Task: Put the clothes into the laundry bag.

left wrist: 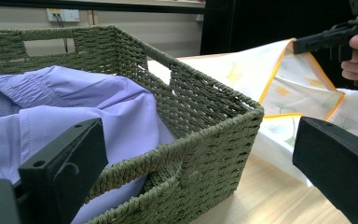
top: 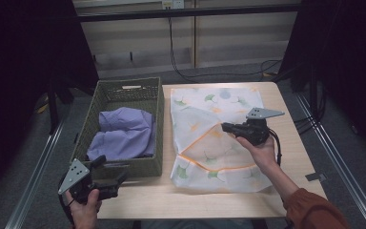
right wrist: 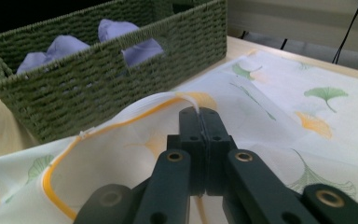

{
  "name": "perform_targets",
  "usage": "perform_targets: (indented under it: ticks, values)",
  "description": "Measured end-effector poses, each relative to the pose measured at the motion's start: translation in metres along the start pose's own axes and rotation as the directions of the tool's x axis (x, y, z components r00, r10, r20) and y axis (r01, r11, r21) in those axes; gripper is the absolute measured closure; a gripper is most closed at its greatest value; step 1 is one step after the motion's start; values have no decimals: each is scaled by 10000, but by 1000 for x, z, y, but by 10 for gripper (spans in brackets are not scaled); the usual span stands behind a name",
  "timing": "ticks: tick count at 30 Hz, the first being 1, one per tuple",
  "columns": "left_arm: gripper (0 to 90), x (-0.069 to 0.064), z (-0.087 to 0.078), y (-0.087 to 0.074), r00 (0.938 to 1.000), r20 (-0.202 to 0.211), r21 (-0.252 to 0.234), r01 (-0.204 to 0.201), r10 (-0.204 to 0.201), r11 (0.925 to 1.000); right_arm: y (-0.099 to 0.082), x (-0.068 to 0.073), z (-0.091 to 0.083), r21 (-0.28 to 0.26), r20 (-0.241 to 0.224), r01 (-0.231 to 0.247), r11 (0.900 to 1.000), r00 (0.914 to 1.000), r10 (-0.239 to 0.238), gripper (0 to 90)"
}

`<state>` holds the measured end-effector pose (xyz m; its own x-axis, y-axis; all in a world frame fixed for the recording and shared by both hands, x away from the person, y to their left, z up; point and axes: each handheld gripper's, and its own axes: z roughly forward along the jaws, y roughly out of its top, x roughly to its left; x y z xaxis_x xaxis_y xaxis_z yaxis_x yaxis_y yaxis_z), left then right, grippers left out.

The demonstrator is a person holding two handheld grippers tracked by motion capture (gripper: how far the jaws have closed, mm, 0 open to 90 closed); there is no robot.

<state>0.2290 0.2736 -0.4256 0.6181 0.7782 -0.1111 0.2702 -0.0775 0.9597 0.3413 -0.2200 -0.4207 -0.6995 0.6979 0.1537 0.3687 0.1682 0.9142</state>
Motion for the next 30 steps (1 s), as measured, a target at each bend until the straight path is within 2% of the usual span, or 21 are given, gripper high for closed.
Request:
perform_targets:
  ticks: [4,10,13,16,18,19,20,22,24,26,28,30]
  values:
    - [29,0,0,0,10000,-54,39,46,-46,10000,6,-2,-1,-167,6,-7,9999,10000,7,900]
    - [21,1,-1,1,9996,190,-88,203,-202,9998,15,-3,0,-304,32,125,9995,9999,-124,900]
    - [21,2,0,2,9993,298,-74,228,-226,9997,23,-7,1,-625,-35,-14,9980,10000,12,900]
    - [23,1,1,3,9999,129,46,64,-65,10000,26,-9,1,-711,-95,-16,9975,10000,9,900]
    - [44,1,2,6,9996,288,138,-56,52,9999,28,-9,1,-712,-42,16,9975,10000,-19,900]
    - [52,0,1,8,9990,336,232,-299,291,9993,28,-9,0,-723,-69,19,9974,10000,-24,900]
    - [59,0,1,10,9991,262,211,-352,346,9992,26,-8,0,-631,-104,58,9980,9999,-65,900]
    - [69,1,2,13,9987,377,234,-358,349,9991,24,-8,0,-540,-119,49,9985,9999,-56,900]
    - [75,4,5,18,9972,352,412,-667,653,9969,23,-8,1,-493,-143,87,9987,9999,-94,900]
    - [88,9,9,23,9977,334,602,-611,592,9963,22,-7,1,-448,-153,112,9989,9998,-119,900]
    - [120,17,12,30,9985,421,855,-392,357,9956,22,-7,2,-431,-208,131,9990,9997,-140,900]
    - [134,22,14,35,9980,390,897,-532,498,9945,22,-5,3,-389,-254,173,9991,9995,-183,900]
